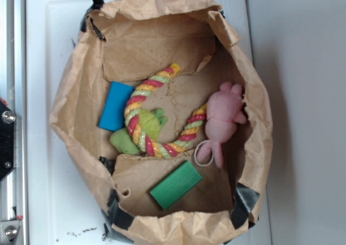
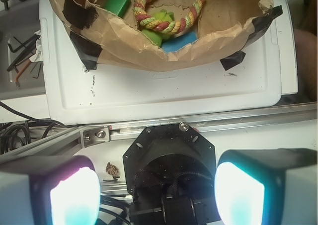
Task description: Grab the green animal.
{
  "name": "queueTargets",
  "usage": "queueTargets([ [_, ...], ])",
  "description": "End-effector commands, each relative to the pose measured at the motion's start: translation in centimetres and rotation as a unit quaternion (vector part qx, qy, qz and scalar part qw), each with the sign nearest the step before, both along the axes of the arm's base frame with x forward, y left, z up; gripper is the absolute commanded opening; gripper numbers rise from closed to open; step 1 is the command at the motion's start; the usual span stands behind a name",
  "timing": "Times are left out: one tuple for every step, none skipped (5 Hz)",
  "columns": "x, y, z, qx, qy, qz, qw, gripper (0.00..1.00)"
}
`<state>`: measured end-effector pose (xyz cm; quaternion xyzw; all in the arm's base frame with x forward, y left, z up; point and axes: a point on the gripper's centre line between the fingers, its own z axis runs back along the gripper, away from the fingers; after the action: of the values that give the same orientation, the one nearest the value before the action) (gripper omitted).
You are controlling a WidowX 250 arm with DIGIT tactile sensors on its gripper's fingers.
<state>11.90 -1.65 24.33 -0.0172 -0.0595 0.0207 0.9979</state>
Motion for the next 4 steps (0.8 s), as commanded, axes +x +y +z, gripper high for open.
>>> queueTargets([
  [0.0, 0.0, 0.0, 0.000, 0.000, 0.000, 1.000, 1.00],
  [3.3, -1.2, -0.3, -0.003, -0.012, 0.030, 0.999, 1.00],
  [5.9, -1.3, -0.9, -0.003, -0.031, 0.043, 0.999, 1.00],
  [8.4, -0.9, -1.8, -0.002, -0.043, 0.056, 0.997, 1.00],
])
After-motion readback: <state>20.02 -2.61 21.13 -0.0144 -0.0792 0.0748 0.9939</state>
